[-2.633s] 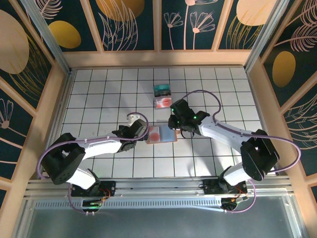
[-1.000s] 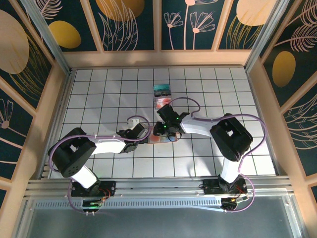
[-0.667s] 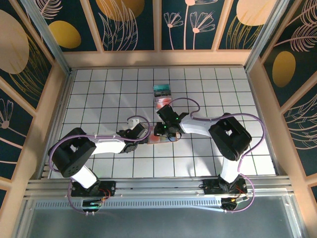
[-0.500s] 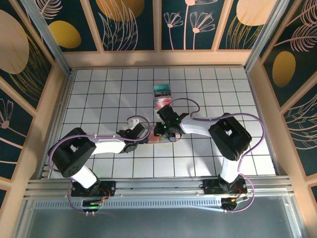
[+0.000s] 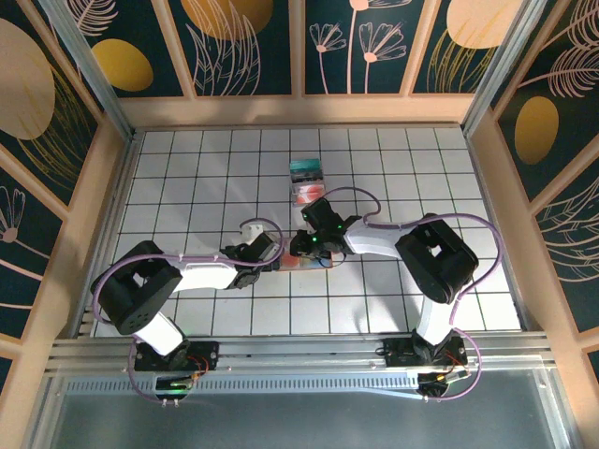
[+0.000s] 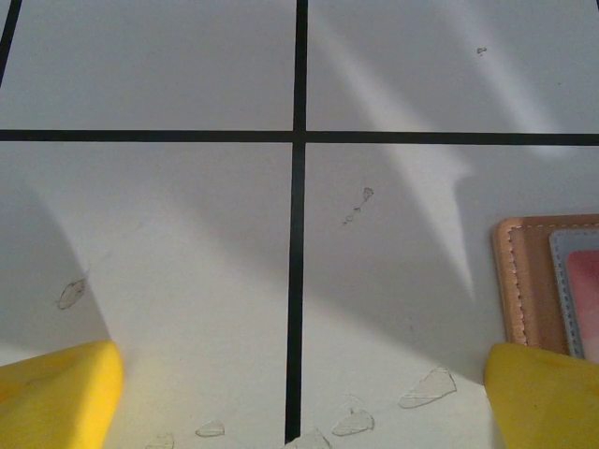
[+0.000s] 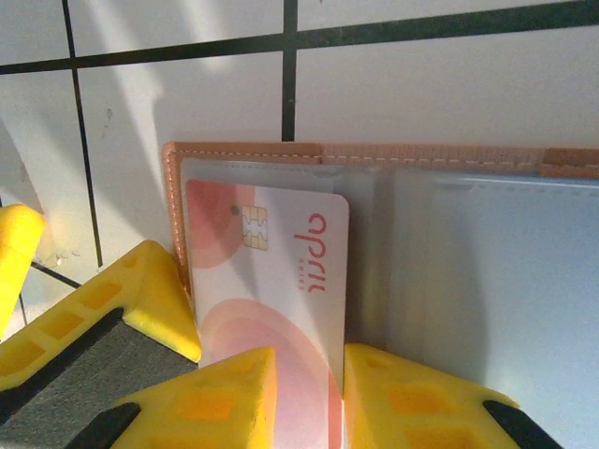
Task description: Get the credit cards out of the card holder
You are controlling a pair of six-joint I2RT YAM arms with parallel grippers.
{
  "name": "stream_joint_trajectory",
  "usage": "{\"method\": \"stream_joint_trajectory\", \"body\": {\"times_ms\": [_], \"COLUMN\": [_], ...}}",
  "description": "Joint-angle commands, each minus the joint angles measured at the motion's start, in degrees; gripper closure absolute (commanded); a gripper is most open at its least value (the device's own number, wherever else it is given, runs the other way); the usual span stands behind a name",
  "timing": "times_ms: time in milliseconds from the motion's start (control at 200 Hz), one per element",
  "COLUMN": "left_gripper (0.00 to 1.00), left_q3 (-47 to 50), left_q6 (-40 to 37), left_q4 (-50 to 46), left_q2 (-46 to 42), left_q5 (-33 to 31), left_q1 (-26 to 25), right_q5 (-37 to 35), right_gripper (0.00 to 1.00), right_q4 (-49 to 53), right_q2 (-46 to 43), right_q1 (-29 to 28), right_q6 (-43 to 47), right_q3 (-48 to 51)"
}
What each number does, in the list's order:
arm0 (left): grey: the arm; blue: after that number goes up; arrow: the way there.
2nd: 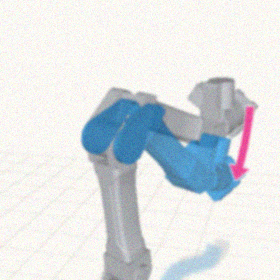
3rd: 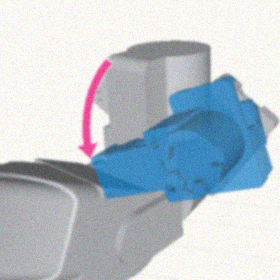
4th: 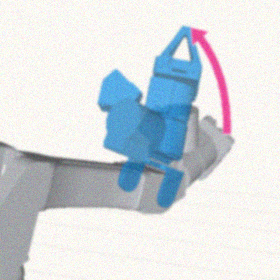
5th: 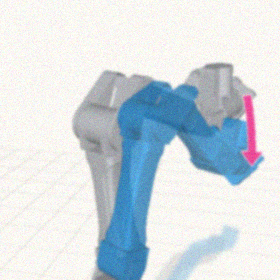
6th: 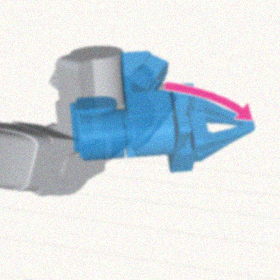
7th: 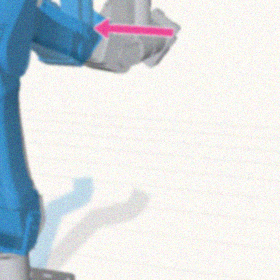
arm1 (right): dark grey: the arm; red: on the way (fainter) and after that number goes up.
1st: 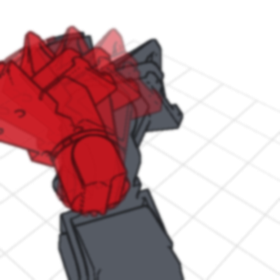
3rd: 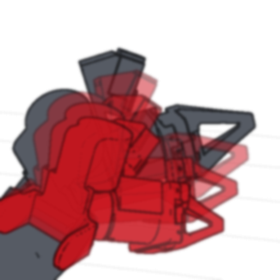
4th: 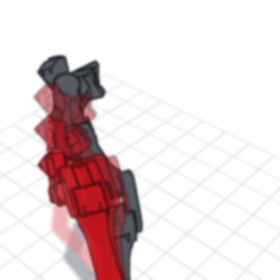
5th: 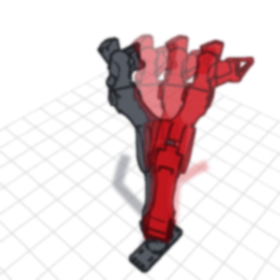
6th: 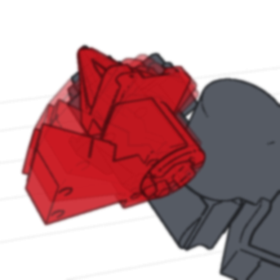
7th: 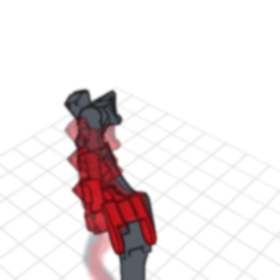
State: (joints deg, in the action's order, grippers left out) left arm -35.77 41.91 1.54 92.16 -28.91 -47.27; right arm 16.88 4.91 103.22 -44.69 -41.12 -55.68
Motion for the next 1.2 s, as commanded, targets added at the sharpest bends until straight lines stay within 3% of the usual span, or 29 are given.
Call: {"method": "stream_joint_trajectory", "body": {"times_ms": [0, 295, 751, 1001, 1191], "left_gripper": [0.01, 0.01, 0.01, 0.01, 0.01], "left_q3": [1.0, 0.9, 1.0, 1.1, 1.3], "left_q6": [0.8, 0.9, 1.1, 1.1, 1.0], "left_q4": [-1.3, -1.4, -1.4, -1.2, -1.2], "left_q2": [1.2, 1.4, 1.7, 2.5, 3.1], "left_q5": [1.1, 1.1, 1.4, 1.8, 2.1], "left_q1": [-0.2, -0.2, -0.2, -0.2, -0.2], "right_q5": [2.9, 3.1, -4.4, -0.7, 6.1], "right_gripper": [0.75, 0.75, 0.69, 0.71, 0.75], "right_q4": [-4.1, -5.1, 2.8, -1.5, -10.7], "right_q2": [-2.5, -3.5, 1.0, 0.7, -3.3], "right_q1": [0.1, 0.7, 0.1, 0.0, 1.3], "right_q6": [-1.1, -1.6, -2.3, -2.7, -3.6], "right_q3": [0.8, 2.4, 1.3, 2.5, 5.8]}}
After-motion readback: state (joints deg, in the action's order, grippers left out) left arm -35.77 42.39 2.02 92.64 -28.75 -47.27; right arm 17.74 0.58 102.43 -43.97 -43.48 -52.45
